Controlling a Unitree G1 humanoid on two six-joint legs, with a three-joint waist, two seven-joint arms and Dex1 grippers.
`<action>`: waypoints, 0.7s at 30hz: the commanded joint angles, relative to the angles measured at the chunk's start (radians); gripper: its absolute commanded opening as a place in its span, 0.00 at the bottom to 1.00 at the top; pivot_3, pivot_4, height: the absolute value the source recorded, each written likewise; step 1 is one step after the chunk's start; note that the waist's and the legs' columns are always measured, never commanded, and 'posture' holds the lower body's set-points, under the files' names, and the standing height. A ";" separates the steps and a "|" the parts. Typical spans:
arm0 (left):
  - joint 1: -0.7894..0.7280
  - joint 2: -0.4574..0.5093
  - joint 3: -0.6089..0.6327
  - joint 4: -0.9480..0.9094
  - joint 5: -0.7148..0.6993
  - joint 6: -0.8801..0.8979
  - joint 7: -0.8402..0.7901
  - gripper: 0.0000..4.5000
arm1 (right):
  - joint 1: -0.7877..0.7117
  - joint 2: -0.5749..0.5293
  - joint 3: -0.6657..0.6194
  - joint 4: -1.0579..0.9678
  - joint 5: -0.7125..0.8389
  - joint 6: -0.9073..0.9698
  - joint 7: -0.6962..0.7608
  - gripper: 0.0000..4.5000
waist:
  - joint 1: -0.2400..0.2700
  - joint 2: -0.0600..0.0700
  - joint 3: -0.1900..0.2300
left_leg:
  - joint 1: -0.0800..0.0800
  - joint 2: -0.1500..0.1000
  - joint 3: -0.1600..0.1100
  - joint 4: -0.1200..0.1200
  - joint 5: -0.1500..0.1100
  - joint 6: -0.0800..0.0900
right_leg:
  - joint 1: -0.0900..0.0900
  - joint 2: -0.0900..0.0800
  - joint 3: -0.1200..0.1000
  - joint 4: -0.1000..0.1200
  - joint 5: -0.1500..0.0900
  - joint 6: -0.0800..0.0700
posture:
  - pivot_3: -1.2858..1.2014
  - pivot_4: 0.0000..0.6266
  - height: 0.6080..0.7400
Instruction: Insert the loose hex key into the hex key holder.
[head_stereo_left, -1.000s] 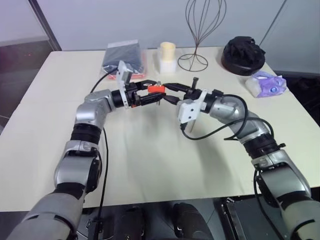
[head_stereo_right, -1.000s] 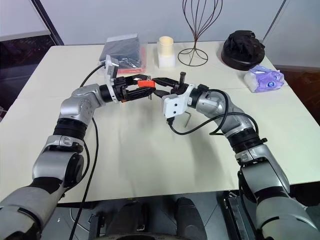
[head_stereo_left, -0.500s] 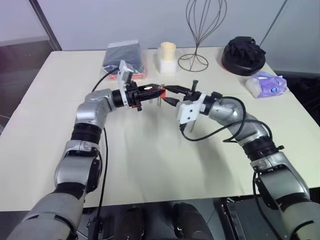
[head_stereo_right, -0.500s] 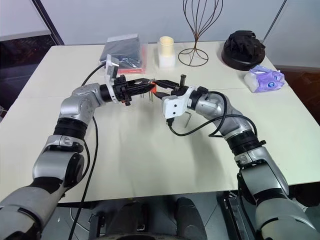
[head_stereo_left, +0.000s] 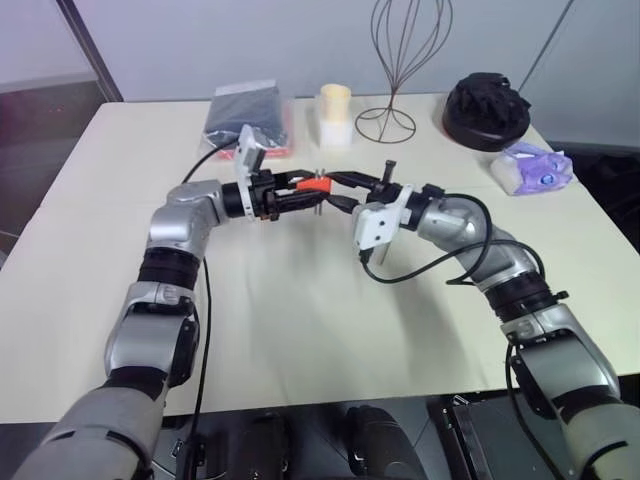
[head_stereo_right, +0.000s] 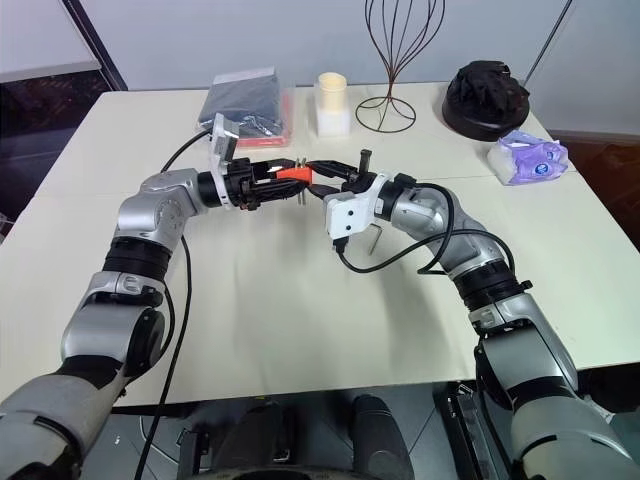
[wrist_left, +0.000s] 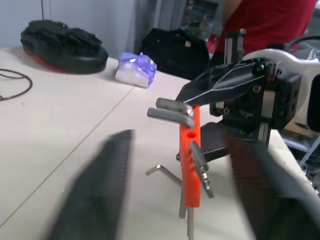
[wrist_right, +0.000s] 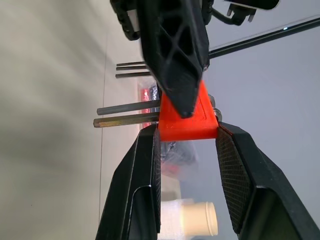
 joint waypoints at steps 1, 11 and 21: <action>-0.003 0.010 0.007 -0.006 0.005 -0.021 -0.002 0.74 | -0.022 0.000 -0.032 -0.038 0.009 -0.015 -0.019 0.22 | 0.000 0.000 0.000 | 0.000 0.000 0.000 0.000 0.000 0.000 | 0.000 0.000 0.000 0.000 0.000 0.000 | 0.52 0.24 1.00; -0.006 0.001 0.014 0.000 0.000 -0.025 -0.004 0.62 | -0.017 -0.001 -0.029 -0.040 0.004 -0.019 -0.017 0.22 | 0.000 0.000 0.000 | 0.000 0.000 0.000 0.000 0.000 0.000 | 0.000 0.000 0.000 0.000 0.000 0.000 | 0.52 0.24 1.00; 0.002 0.001 0.014 -0.015 0.001 -0.028 -0.007 0.01 | -0.008 -0.003 -0.027 -0.049 0.003 -0.017 -0.010 0.22 | -0.001 0.000 0.000 | 0.000 0.000 0.000 0.000 0.000 0.000 | 0.000 0.000 0.000 0.000 0.000 0.000 | 0.52 0.24 1.00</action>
